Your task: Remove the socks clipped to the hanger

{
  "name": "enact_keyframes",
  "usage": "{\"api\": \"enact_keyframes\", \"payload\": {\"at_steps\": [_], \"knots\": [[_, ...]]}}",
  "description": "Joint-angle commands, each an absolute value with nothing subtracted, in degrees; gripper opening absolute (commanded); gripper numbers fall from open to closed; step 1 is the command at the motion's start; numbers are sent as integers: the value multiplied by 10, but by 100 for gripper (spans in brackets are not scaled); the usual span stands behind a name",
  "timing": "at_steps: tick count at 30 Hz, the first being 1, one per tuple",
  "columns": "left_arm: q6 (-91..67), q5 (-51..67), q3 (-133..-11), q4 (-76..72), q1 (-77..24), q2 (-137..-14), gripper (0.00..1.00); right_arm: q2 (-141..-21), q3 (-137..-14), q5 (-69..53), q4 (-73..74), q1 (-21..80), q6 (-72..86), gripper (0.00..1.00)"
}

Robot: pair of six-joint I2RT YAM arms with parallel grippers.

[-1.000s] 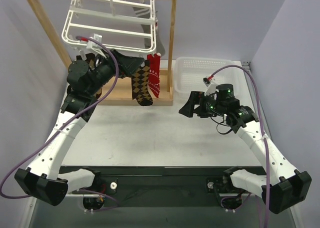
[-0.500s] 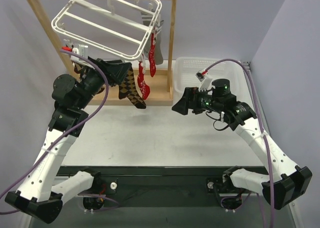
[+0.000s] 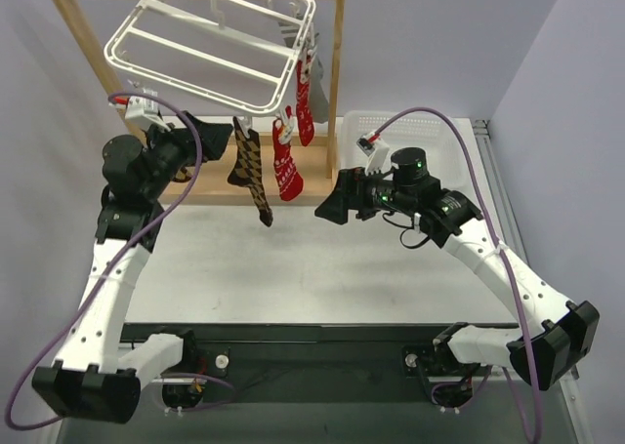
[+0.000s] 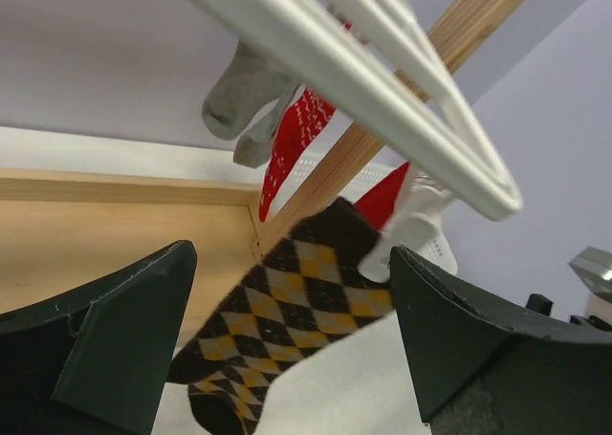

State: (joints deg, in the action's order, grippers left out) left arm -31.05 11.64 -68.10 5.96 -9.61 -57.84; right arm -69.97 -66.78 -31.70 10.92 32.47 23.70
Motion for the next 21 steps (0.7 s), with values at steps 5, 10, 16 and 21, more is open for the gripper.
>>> {"api": "enact_keyframes", "payload": {"at_steps": [5,10,16,21], "knots": [[-440,362,-615,-253,-54,-638,95,-700,-697,-323,83,346,220,88],[-468,382,-610,-288,-54,-641,88,-724,-713,-342,55,345,183,84],[-466,384,-606,-270,-54,-634,86,-809,-753,-398,-76,352,149,75],[-462,387,-599,-251,-54,-622,83,-870,-795,-356,-163,353,131,70]]}}
